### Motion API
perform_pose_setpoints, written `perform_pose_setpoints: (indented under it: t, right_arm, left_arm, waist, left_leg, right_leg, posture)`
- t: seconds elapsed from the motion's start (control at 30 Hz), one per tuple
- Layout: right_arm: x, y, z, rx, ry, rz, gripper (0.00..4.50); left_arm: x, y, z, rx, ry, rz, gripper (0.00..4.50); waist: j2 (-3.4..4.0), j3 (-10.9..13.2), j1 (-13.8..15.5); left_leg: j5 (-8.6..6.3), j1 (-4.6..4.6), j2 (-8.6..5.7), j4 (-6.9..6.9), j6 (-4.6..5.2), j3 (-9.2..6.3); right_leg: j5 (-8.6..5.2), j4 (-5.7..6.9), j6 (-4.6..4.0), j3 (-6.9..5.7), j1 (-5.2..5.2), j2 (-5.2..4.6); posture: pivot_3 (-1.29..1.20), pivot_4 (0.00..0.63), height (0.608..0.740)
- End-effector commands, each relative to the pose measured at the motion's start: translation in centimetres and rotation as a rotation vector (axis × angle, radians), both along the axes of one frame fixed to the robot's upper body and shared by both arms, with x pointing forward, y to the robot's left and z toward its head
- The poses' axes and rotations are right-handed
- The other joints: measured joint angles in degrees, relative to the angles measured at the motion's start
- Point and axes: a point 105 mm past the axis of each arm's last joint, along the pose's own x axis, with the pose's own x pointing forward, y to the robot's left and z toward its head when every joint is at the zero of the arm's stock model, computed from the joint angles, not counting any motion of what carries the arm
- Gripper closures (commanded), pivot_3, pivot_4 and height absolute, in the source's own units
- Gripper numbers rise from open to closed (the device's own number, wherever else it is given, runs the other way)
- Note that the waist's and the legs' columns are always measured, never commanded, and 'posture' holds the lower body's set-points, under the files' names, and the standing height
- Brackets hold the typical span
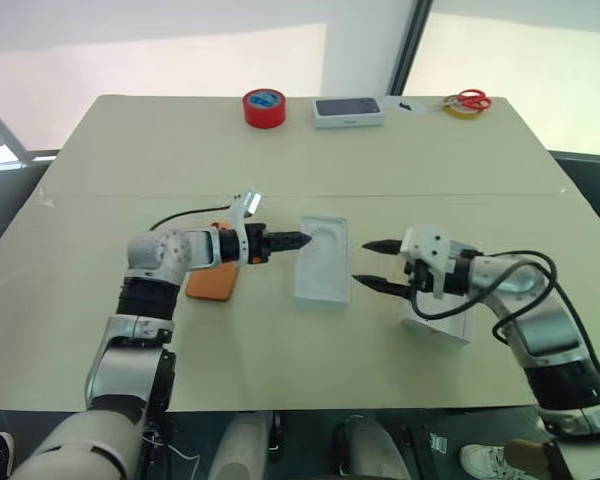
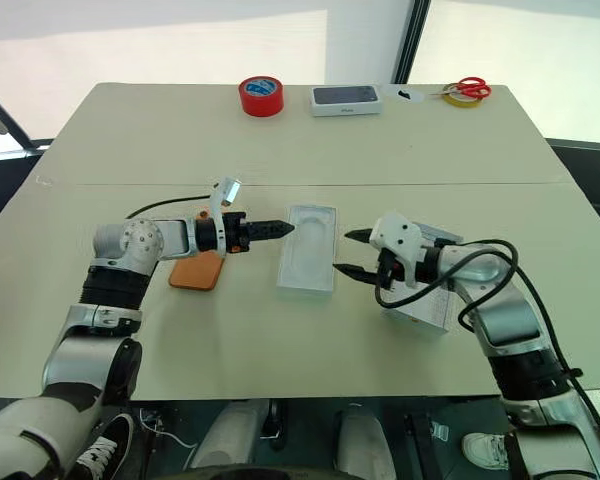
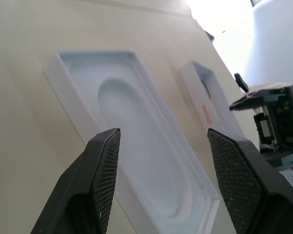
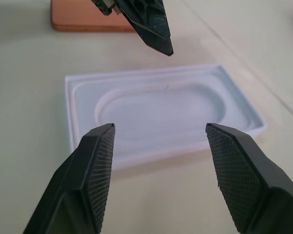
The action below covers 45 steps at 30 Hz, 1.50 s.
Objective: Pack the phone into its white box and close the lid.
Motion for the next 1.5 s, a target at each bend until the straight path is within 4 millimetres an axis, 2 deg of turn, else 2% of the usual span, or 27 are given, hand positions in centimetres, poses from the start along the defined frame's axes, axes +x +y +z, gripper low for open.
perform_pose_setpoints:
  t: [0.03,0.1,0.13,0.17,0.2,0.3,0.33,0.43,0.5,0.6,0.77,0.83,0.9,1.03,1.13,1.27,1.4,1.5]
  right_arm:
    - [1.5,1.4,0.5,-0.010,-0.087,-0.018,3.23]
    - [2.1,2.7,0.1,-0.033,-0.125,-0.008,4.23]
    - [2.6,3.4,-0.1,-0.046,-0.143,-0.013,4.41]
    - [3.2,4.0,-0.3,-0.050,-0.149,-0.027,4.41]
    - [3.6,4.7,-0.6,-0.071,-0.158,-0.028,4.41]
    - [4.1,5.5,-1.3,-0.123,-0.171,-0.018,4.41]
    - [4.1,5.5,-1.5,-0.144,-0.174,-0.010,4.41]
    - [2.4,5.8,-4.3,-0.298,-0.147,0.123,4.41]
    - [1.5,5.8,-5.3,-0.354,-0.128,0.183,4.41]
    - [1.4,5.8,-5.6,-0.391,-0.146,0.204,4.41]
    - [3.8,6.0,-3.1,-0.335,-0.207,0.112,4.41]
    - [4.6,7.3,0.8,-0.123,-0.216,0.061,4.41]
    - [4.9,8.3,3.3,-0.009,-0.214,0.047,4.41]
    - [4.4,11.7,4.6,0.002,-0.221,0.101,4.41]
    - [3.6,15.0,3.9,-0.015,-0.159,0.164,4.41]
    - [2.9,18.1,0.7,-0.154,-0.116,0.230,4.41]
    - [2.1,19.2,-2.6,-0.302,-0.093,0.278,4.41]
    - [1.9,19.3,-4.0,-0.377,-0.091,0.291,4.41]
  left_arm:
    - [0.2,2.0,2.3,0.016,-0.213,0.063,1.46]
    - [0.0,3.0,1.7,0.072,-0.263,0.090,1.46]
    - [0.0,3.6,1.6,0.068,-0.272,0.110,1.46]
    - [-0.1,4.4,1.6,0.078,-0.292,0.134,1.46]
    - [-0.5,5.3,1.2,0.161,-0.367,0.140,1.46]
    - [-1.8,6.7,0.6,0.282,-0.501,0.141,1.46]
    - [-2.2,7.2,0.5,0.278,-0.499,0.145,1.46]
    - [-3.1,9.6,0.4,0.281,-0.490,0.194,1.46]
    - [-3.4,10.5,0.2,0.286,-0.464,0.218,1.46]
    - [-3.5,11.6,-0.1,0.299,-0.418,0.253,1.46]
    - [-3.8,13.3,-1.2,0.290,-0.257,0.296,1.46]
    - [-4.1,14.4,-1.1,0.226,-0.161,0.321,1.46]
    - [-4.3,15.2,-0.9,0.193,-0.133,0.332,1.46]
    - [-4.9,16.5,-2.1,0.123,0.053,0.327,1.46]
    - [-4.1,17.6,-2.6,0.117,0.073,0.374,1.46]
    - [-3.9,18.3,-3.5,0.128,0.141,0.359,1.46]
    - [-4.4,17.0,-4.6,0.113,0.226,0.253,1.46]
    - [-4.2,16.2,-5.7,0.157,0.246,0.216,1.46]
  waist:
    - [0.01,0.00,-0.08]
    - [0.02,0.00,-0.15]
    - [0.02,0.00,-0.10]
    - [0.02,0.00,-0.12]
    - [0.02,0.00,-0.19]
    - [0.03,0.00,-0.79]
    - [0.03,0.01,-0.71]
    - [0.03,0.01,-0.84]
    - [0.04,0.01,-0.94]
    - [0.05,-0.01,-1.12]
    - [0.06,-0.01,-1.28]
    - [0.05,0.01,-1.27]
    - [0.07,0.06,-1.45]
    - [0.04,0.04,-1.36]
    - [0.03,0.03,-1.22]
    - [0.00,0.02,-1.23]
    - [-0.02,0.00,-1.20]
    - [-0.01,0.00,-1.18]
  left_leg:
    - [0.01,0.00,0.00,0.00,-0.01,0.00]
    - [0.01,0.01,0.00,0.00,-0.01,0.01]
    - [0.02,0.02,-0.01,-0.01,0.01,0.01]
    - [0.04,0.01,-0.01,-0.01,0.03,0.01]
    - [0.05,0.01,-0.01,0.00,0.06,0.01]
    - [0.02,0.01,-0.02,-0.02,-0.02,0.02]
    - [0.01,0.00,-0.03,-0.04,-0.03,0.01]
    - [0.00,0.00,-0.04,-0.04,-0.03,0.01]
    - [0.00,0.02,-0.04,-0.04,-0.03,0.01]
    - [0.00,0.06,-0.02,-0.07,-0.03,0.01]
    - [0.00,0.07,-0.02,-0.08,-0.04,0.00]
    - [0.01,0.07,-0.02,-0.09,-0.05,0.01]
    - [0.05,0.03,0.00,-0.09,-0.09,0.01]
    - [0.07,0.06,0.01,-0.09,-0.12,0.01]
    - [0.07,0.06,0.00,-0.10,-0.13,0.02]
    - [0.09,0.03,-0.02,-0.09,-0.18,0.07]
    - [0.09,0.02,-0.05,-0.12,-0.18,0.14]
    - [0.10,0.02,-0.05,-0.15,-0.20,0.16]
  right_leg:
    - [0.00,0.01,0.00,-0.01,0.01,0.00]
    - [0.00,0.01,0.00,0.00,-0.02,0.02]
    - [0.00,0.01,0.00,-0.01,-0.01,0.03]
    - [0.00,0.02,0.00,-0.01,-0.02,0.03]
    - [0.00,0.03,0.00,-0.02,-0.02,0.04]
    - [0.00,0.08,-0.01,-0.01,-0.07,0.04]
    - [0.00,0.08,-0.01,-0.01,-0.08,0.04]
    - [0.00,0.08,-0.01,-0.01,-0.09,0.02]
    - [0.00,0.09,-0.01,-0.01,-0.11,0.02]
    - [0.00,0.11,-0.01,0.01,-0.11,0.04]
    - [0.00,0.16,-0.01,0.01,-0.13,0.06]
    - [0.00,0.19,-0.01,0.02,-0.15,0.06]
    - [0.00,0.26,-0.01,0.02,-0.21,0.08]
    - [-0.01,0.41,-0.01,0.01,-0.27,0.09]
    - [-0.01,0.48,-0.02,0.01,-0.31,0.10]
    - [-0.02,0.67,-0.02,0.01,-0.47,0.11]
    - [-0.02,0.71,-0.03,-0.01,-0.54,0.09]
    - [-0.02,0.72,-0.03,-0.05,-0.56,0.10]
  posture:
    - [0.00,0.150,0.735]
    - [0.00,0.150,0.735]
    - [0.00,0.150,0.735]
    - [0.00,0.150,0.735]
    - [0.00,0.150,0.735]
    - [0.00,0.150,0.735]
    - [0.00,0.150,0.735]
    - [0.00,0.150,0.735]
    - [0.00,0.150,0.735]
    - [0.00,0.150,0.735]
    - [0.00,0.150,0.735]
    - [0.00,0.150,0.735]
    - [0.00,0.150,0.735]
    - [0.00,0.150,0.735]
    - [0.00,0.150,0.735]
    - [0.00,0.150,0.735]
    - [0.00,0.150,0.735]
    - [0.00,0.150,0.735]
